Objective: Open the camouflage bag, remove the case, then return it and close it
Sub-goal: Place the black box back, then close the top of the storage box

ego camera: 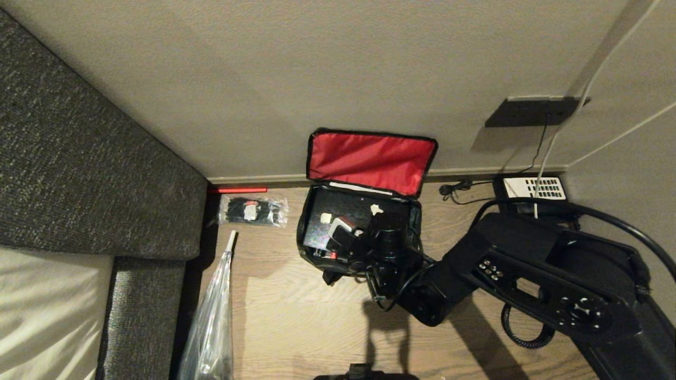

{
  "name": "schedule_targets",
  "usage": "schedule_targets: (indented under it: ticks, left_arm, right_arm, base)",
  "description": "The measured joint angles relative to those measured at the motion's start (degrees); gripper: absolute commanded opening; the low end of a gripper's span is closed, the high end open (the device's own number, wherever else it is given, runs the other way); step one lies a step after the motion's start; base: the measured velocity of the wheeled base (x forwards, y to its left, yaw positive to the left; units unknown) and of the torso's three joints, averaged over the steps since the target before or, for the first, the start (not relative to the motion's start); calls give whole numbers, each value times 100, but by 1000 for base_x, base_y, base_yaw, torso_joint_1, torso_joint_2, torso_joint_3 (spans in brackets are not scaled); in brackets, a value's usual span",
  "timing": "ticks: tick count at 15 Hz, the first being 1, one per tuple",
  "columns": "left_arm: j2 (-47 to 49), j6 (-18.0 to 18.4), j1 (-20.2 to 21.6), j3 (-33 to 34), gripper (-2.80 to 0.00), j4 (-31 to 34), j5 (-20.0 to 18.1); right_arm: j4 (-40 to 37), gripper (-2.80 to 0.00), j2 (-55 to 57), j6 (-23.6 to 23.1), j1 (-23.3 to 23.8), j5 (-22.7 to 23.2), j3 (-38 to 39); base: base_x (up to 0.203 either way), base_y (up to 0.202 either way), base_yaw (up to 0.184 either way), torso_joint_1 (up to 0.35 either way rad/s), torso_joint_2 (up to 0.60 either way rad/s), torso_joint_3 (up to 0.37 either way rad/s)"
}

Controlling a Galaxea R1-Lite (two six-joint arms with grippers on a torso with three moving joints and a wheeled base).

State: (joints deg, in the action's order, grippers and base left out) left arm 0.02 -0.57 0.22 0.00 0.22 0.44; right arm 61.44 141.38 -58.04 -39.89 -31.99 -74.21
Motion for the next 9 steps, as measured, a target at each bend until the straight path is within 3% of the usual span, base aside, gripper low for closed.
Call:
schedule_targets:
  ticks: [5, 9]
  left_arm:
    - [0, 0, 7, 0, -280, 2, -2]
    - [0, 0, 2, 0, -280, 5, -2]
  right_arm:
    - [-116, -280, -1298, 197, 65, -12, 1351]
    - [-425, -280, -2780, 1180, 204, -40, 2849]
  base:
    - [0, 0, 0, 0, 0, 0]
    - [0, 0, 0, 0, 0, 0]
